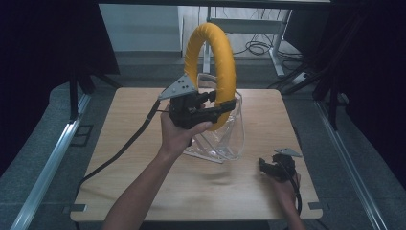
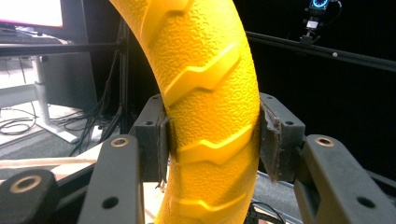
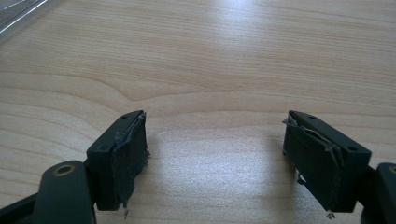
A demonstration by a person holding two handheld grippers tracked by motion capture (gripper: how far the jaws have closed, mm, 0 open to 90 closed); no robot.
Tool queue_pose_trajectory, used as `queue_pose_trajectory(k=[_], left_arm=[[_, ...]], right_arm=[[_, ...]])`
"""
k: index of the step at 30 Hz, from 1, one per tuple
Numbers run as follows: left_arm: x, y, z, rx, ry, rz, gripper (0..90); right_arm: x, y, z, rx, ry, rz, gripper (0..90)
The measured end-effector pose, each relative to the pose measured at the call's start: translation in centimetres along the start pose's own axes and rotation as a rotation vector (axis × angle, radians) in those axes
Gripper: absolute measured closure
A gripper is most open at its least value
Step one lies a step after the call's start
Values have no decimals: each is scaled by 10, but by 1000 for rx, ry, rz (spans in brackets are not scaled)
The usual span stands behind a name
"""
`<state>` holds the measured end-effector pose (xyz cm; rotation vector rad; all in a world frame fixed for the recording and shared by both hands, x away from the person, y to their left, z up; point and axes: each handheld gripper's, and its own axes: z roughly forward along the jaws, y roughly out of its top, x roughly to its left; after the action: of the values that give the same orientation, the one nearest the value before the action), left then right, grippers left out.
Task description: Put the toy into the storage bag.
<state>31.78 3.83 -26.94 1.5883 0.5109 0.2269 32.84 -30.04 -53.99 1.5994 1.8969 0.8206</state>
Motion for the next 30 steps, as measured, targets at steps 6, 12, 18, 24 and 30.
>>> queue_pose_trajectory(k=[6,12,18,24,30], left_arm=[[-1,0,12,8,-6,-3,506],[-1,2,16,10,-3,-3,506],[-9,9,16,-1,-11,21,506],[-15,10,23,5,-22,27,506],[-14,5,31,12,-36,16,506]], right_arm=[[0,0,0,0,0,0,218],[0,0,0,2,1,3,218],[0,0,0,1,1,0,217],[0,0,0,2,2,1,218],[0,0,0,1,1,1,217]])
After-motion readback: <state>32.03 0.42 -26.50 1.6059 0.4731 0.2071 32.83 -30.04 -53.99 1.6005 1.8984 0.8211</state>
